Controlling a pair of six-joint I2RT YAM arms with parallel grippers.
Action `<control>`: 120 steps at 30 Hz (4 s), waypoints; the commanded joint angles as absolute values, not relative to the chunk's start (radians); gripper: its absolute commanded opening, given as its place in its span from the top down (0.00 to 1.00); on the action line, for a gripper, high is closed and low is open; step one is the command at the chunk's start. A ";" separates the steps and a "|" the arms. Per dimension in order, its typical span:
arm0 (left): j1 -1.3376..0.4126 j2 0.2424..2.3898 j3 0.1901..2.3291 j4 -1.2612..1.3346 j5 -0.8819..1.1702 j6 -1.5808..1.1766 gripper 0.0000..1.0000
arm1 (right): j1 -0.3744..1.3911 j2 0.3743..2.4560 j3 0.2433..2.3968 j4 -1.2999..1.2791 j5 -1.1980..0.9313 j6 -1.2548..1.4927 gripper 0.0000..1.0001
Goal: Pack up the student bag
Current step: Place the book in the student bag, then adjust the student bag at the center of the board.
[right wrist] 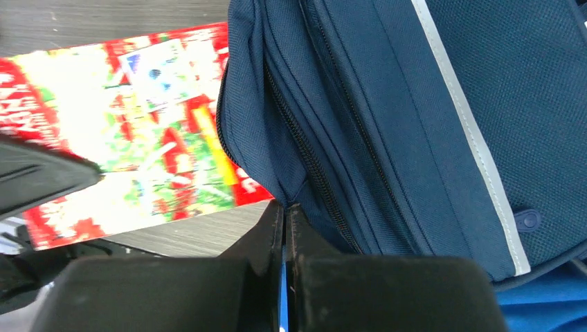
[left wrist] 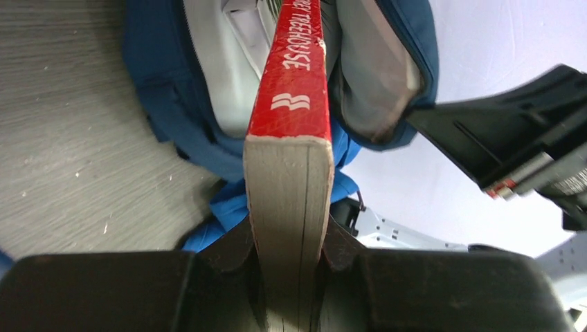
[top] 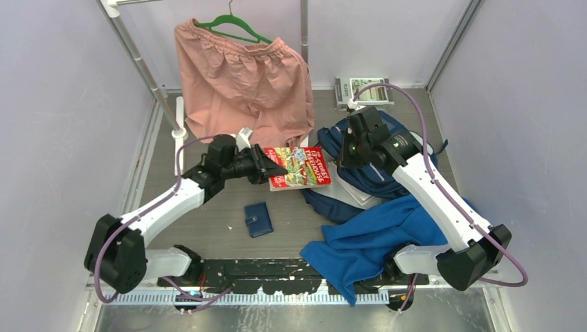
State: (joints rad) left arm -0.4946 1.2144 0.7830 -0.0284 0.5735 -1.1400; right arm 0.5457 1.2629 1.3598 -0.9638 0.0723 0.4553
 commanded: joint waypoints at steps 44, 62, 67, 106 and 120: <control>-0.893 1.924 1.106 0.669 0.290 -1.501 0.03 | 0.547 1.127 1.352 -0.789 0.161 0.626 0.99; -0.890 1.668 1.106 0.094 0.324 -1.256 0.01 | 0.545 1.120 1.357 -0.862 0.319 0.566 0.99; -0.890 1.489 1.090 -0.161 0.241 -1.126 0.01 | 0.542 1.119 1.340 -0.918 0.388 0.518 0.99; -0.549 1.043 0.773 -0.506 0.182 -1.035 0.02 | 0.860 1.642 1.186 -0.624 0.431 0.409 0.99; -0.752 1.358 0.947 -0.329 0.033 -0.951 0.00 | 0.677 1.106 1.313 -0.862 0.596 0.375 0.99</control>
State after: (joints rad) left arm -0.7101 1.2728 0.8204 -0.4435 0.1020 -1.0027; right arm 0.7094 1.1385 1.2415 -0.7952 0.4747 0.4026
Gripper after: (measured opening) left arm 0.992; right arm 0.064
